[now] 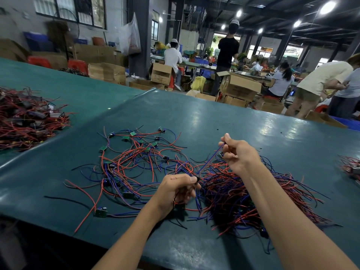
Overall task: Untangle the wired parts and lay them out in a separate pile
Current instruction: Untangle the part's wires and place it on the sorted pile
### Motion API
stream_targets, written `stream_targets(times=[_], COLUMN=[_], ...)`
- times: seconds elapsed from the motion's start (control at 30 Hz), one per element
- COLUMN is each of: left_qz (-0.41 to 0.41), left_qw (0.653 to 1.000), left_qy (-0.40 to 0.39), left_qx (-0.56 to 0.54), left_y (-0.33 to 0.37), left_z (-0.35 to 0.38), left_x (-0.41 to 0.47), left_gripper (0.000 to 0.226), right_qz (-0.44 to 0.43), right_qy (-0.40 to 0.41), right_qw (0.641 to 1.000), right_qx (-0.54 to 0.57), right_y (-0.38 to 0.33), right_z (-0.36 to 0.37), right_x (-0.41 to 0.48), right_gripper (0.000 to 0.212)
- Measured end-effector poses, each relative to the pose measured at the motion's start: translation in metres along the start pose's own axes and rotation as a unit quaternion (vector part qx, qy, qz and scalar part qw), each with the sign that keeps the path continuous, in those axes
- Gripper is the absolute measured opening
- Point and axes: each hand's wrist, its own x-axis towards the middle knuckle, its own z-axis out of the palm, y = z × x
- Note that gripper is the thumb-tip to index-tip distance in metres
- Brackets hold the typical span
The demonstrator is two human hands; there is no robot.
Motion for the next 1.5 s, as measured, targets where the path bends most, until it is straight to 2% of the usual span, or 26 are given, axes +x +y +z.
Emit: stream_targets(times=[0.1, 0.2, 0.27, 0.33, 0.37, 0.43, 0.5, 0.6, 0.7, 0.77, 0.87, 1.03, 1.1, 1.23, 1.37, 1.5], left_qz=[-0.006, -0.016, -0.032, -0.034, -0.027, -0.006, 0.01, 0.007, -0.008, -0.011, 0.012, 0.055, 0.058, 0.059, 0.061, 0.063], left_qw=[1.0, 0.998, 0.991, 0.977, 0.969, 0.956, 0.951, 0.953, 0.962, 0.969, 0.974, 0.987, 0.991, 0.988, 0.989, 0.984], left_qy=[0.004, 0.012, 0.009, 0.006, 0.005, 0.014, 0.03, 0.035, 0.022, 0.015, 0.01, 0.083, 0.084, 0.118, 0.129, 0.158], left_qx=[-0.008, -0.051, -0.132, -0.21, -0.245, -0.292, -0.307, -0.301, -0.273, -0.245, -0.227, -0.129, -0.084, -0.083, -0.041, -0.054], left_y=[0.001, 0.003, 0.005, 0.007, 0.008, 0.01, 0.01, 0.01, 0.009, 0.008, 0.005, -0.002, -0.006, -0.011, -0.014, -0.01], left_z=[0.0, -0.001, -0.002, -0.005, -0.007, -0.011, -0.014, -0.013, -0.007, -0.004, -0.003, -0.003, -0.001, 0.0, 0.0, 0.001], left_x=[-0.001, -0.002, 0.0, 0.002, 0.003, 0.004, 0.004, 0.005, 0.006, 0.005, 0.005, 0.006, 0.006, 0.011, 0.013, 0.01], left_gripper=[0.029, 0.027, 0.026, 0.029, 0.03, 0.029, 0.028, 0.026, 0.027, 0.028, 0.025, 0.032, 0.032, 0.026, 0.023, 0.025], right_qz=[-0.01, -0.036, -0.056, -0.116, -0.167, -0.252, -0.272, -0.256, -0.229, -0.223, -0.223, -0.249, -0.236, -0.219, -0.214, -0.17], right_qy=[0.009, 0.017, 0.01, 0.019, 0.027, 0.025, -0.018, -0.125, -0.166, -0.155, -0.135, -0.102, -0.085, -0.084, -0.046, -0.035], right_qw=[0.999, 0.999, 0.998, 0.986, 0.973, 0.945, 0.921, 0.882, 0.88, 0.885, 0.893, 0.852, 0.85, 0.855, 0.851, 0.862], right_qx=[0.039, 0.018, -0.035, -0.117, -0.155, -0.208, -0.279, -0.376, -0.382, -0.379, -0.366, -0.448, -0.464, -0.463, -0.477, -0.477], right_y=[0.009, 0.015, 0.017, 0.022, 0.026, 0.037, 0.052, 0.078, 0.097, 0.102, 0.104, 0.112, 0.114, 0.122, 0.124, 0.119], right_z=[0.002, 0.003, 0.005, 0.007, 0.007, 0.007, 0.007, 0.011, 0.018, 0.021, 0.024, 0.019, 0.011, -0.007, -0.014, -0.022], right_x=[0.001, -0.003, -0.009, -0.019, -0.027, -0.046, -0.063, -0.08, -0.082, -0.08, -0.079, -0.085, -0.087, -0.103, -0.111, -0.115], right_gripper=[0.016, 0.019, 0.032, 0.043, 0.039, 0.017, 0.021, 0.023, 0.024, 0.036, 0.035, 0.034, 0.035, 0.038, 0.042, 0.046])
